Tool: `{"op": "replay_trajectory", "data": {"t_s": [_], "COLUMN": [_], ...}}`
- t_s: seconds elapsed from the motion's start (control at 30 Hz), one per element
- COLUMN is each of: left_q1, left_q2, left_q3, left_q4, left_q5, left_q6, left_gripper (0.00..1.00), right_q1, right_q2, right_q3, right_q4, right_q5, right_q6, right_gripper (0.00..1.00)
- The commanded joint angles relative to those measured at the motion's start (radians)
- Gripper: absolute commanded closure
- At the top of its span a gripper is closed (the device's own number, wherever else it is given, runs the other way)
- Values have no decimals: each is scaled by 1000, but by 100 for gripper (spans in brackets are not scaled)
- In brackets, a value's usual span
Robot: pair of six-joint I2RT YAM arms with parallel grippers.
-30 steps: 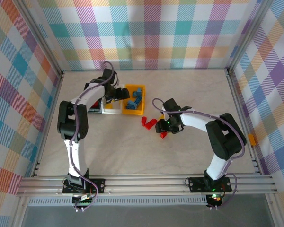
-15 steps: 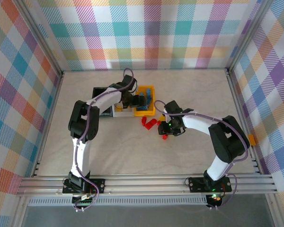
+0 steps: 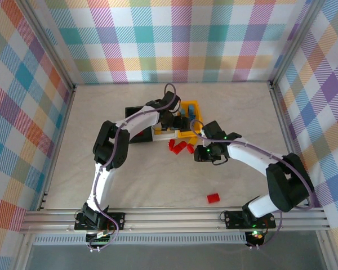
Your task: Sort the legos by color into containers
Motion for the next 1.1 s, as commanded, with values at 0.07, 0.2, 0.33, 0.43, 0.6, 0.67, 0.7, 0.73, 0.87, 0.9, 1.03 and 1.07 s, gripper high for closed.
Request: {"op": "replay_trajectory", "data": {"t_s": [0.07,0.2,0.33,0.43,0.6,0.67,0.7,0.73,0.87,0.9,1.03,1.07], "left_q1": [3,-24,-107,-144,-143,-143,-144,-144,-144,-144,-143,-143], "left_q2": [-216,-368,-495,-600,-761,-814,-833,-849,-890,-896,-919,-920], "left_q3": [-100,-302,-493,-651,-802,-828,-836,-843,-848,-847,-853,-855], "left_q4": [-58,-28,-26,-7,12,14,15,12,-12,-17,-40,-43], "left_q5": [-44,-71,-107,-135,-161,-164,-164,-164,-171,-173,-185,-185], "left_q6": [18,22,36,2,-42,-54,-59,-61,-57,-54,-42,-41], "left_gripper": [18,17,17,17,16,15,15,15,15,15,14,14], "right_q1": [7,6,50,175,341,356,371,386,400,400,401,400], "right_q2": [-11,-79,-139,-162,-72,-55,-56,-65,-110,-117,-159,-171], "right_q3": [0,-47,-55,-77,-99,-122,-120,-119,-165,-183,-281,-302], "right_q4": [-76,-138,-316,-417,-480,-502,-526,-543,-523,-502,-359,-335], "right_q5": [40,76,109,147,179,205,230,260,245,227,174,170], "right_q6": [3,47,111,211,377,437,468,499,576,578,583,583], "right_gripper": [41,31,28,24,17,14,12,11,3,3,4,4]}}
